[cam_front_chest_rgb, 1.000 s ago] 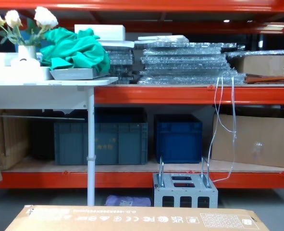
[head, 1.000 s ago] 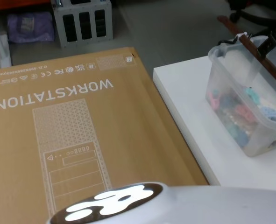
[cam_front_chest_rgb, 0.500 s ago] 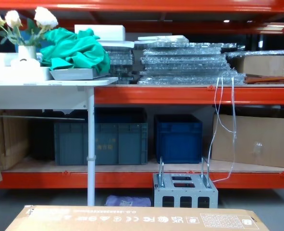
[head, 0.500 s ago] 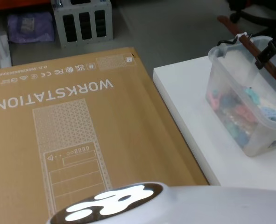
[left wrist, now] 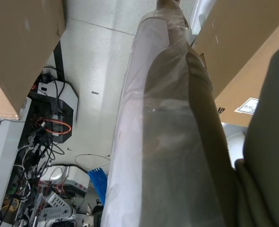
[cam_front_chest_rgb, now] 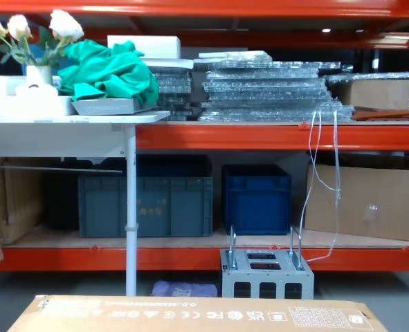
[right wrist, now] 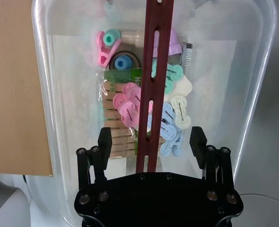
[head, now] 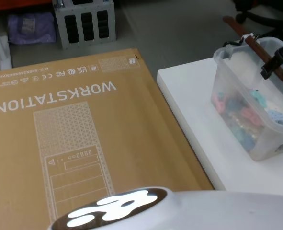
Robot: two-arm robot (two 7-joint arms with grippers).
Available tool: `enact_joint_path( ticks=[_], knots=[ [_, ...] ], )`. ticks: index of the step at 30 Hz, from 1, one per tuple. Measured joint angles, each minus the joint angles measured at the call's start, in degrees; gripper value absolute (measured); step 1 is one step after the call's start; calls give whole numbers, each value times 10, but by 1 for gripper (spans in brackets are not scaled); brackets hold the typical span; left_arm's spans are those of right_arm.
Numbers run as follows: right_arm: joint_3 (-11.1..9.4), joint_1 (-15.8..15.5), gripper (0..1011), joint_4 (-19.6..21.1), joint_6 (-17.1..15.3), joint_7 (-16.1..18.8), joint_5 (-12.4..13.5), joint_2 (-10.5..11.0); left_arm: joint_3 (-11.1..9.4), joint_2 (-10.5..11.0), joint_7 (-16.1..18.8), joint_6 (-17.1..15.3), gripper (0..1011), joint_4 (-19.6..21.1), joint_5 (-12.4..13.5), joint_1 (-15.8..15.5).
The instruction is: Use one hand to grasp the basket and place it at the designated location.
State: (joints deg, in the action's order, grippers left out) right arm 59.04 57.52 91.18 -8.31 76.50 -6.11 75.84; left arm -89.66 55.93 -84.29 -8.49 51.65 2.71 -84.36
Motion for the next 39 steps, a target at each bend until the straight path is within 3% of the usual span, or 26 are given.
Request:
enact_joint_path(
  ticks=[10,24,35,39],
  knots=[
    [-7,-21,1000,-31,30,-9,22,-15,0,0,0,0,0,0,0,0],
    [-14,-42,1000,-45,40,-7,25,-26,0,0,0,0,0,0,0,0],
    [-13,-41,1000,-45,40,-6,24,-26,0,0,0,0,0,0,0,0],
    [-13,-41,941,-45,39,-6,24,-25,0,0,0,0,0,0,0,0]
  ],
)
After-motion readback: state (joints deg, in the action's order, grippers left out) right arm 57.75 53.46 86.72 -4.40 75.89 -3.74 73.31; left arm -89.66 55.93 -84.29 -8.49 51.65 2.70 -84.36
